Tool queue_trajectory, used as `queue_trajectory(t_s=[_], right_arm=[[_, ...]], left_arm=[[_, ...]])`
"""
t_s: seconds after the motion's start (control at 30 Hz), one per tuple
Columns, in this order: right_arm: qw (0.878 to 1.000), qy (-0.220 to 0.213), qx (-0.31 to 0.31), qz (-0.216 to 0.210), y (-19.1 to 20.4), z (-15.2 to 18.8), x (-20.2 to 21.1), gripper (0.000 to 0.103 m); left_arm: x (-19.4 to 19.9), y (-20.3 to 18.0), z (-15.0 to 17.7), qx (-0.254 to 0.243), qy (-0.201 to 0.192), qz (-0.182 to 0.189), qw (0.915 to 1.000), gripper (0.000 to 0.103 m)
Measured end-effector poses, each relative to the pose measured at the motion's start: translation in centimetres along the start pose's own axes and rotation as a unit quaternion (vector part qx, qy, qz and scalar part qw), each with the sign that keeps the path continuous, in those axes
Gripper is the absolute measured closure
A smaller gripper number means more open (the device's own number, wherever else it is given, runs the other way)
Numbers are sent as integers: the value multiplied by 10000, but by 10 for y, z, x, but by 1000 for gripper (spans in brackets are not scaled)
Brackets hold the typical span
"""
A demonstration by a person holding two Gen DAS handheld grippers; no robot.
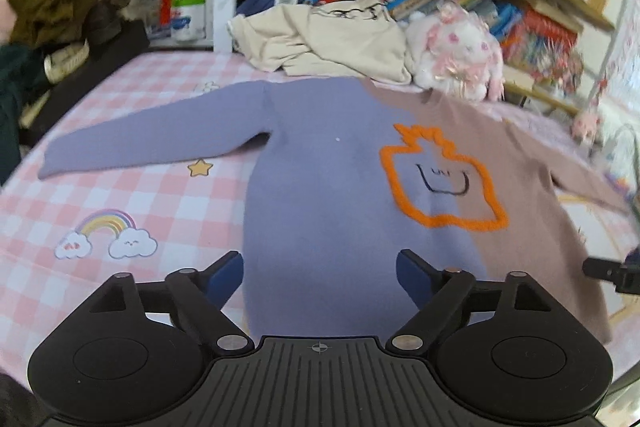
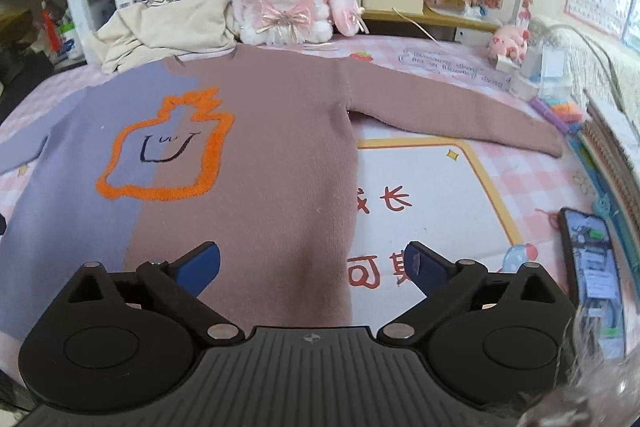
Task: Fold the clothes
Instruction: 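Open both tools and release the flattened sweater hem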
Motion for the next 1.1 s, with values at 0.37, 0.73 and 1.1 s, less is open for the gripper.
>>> queue_trajectory(t_s=[0.37, 0.73, 1.1], right_arm=[[9993, -118, 304, -159, 2, 16, 14, 0], [9981, -129, 563, -207, 17, 22, 21, 0], [9995, 40, 45, 313, 55, 8, 16, 0]], left_arm=[[32, -26, 30, -388, -123, -368, 9985, 11], [37, -26, 37, -425, -158, -305, 9985, 11], [21, 10, 8, -930, -145, 232, 9953, 11]])
Point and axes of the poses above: each gripper's, at about its wrist camera, not at the fingertips, and x roughly against the way its jaws point, y to its left, z to its underside, the point moved 8 cm from there along -x, roughly the way its jaws point, and after that the axes turned 12 degrees about x, right-handed, at the moved point
